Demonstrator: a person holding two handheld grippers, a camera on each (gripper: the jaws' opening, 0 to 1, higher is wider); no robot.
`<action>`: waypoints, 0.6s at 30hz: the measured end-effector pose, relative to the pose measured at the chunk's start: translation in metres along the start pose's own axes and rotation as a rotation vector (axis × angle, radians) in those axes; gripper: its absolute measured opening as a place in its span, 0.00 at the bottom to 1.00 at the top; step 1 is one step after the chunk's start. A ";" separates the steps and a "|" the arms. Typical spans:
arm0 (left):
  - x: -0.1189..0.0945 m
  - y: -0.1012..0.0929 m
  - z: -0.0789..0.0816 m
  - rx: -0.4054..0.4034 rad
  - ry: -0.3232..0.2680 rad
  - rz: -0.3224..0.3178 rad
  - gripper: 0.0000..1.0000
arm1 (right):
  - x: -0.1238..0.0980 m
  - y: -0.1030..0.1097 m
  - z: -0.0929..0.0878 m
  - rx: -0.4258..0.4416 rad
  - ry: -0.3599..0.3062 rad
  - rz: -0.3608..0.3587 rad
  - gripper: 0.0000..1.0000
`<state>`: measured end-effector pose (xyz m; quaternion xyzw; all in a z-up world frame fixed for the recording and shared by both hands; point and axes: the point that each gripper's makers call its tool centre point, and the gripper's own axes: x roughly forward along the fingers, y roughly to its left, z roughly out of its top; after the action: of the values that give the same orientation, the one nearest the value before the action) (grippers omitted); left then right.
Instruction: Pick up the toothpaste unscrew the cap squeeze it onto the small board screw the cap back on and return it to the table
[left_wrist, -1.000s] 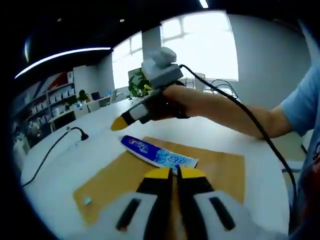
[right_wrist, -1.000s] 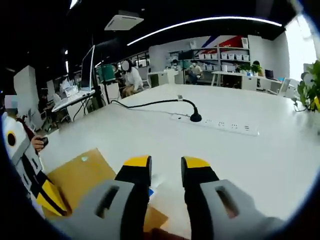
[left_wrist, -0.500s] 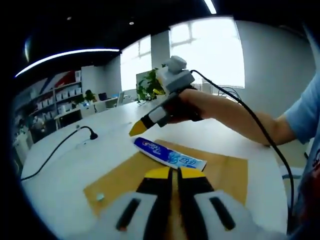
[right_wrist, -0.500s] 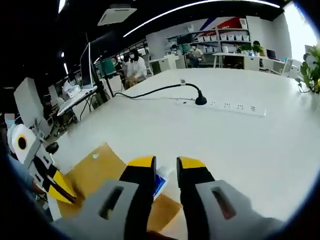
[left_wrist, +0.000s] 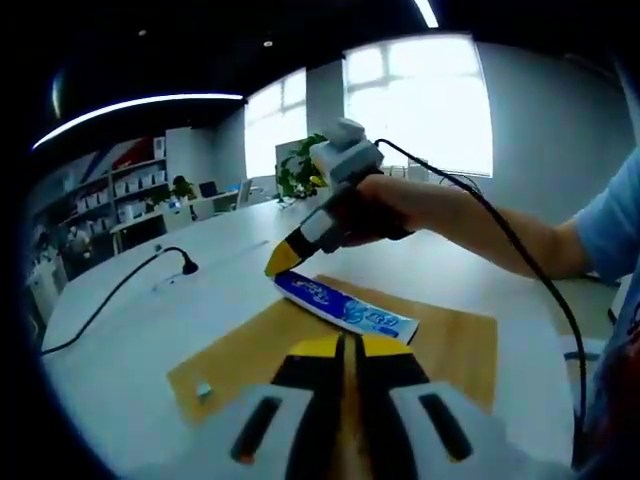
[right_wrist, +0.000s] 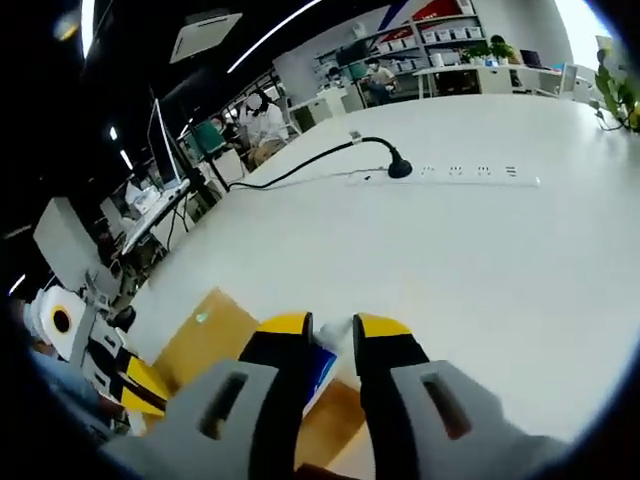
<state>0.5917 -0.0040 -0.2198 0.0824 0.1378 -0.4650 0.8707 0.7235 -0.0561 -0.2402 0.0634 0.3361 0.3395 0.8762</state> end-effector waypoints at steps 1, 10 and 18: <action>0.000 0.000 0.000 -0.002 -0.001 -0.001 0.04 | -0.002 0.001 -0.001 -0.004 -0.005 -0.001 0.18; -0.001 0.002 0.000 -0.013 -0.004 0.004 0.04 | -0.017 0.018 -0.013 -0.045 -0.034 -0.003 0.18; 0.001 0.003 -0.002 -0.020 0.002 0.008 0.04 | -0.023 0.023 -0.019 -0.085 -0.088 -0.034 0.18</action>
<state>0.5938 -0.0024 -0.2219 0.0749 0.1431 -0.4599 0.8732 0.6865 -0.0561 -0.2342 0.0352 0.2836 0.3353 0.8977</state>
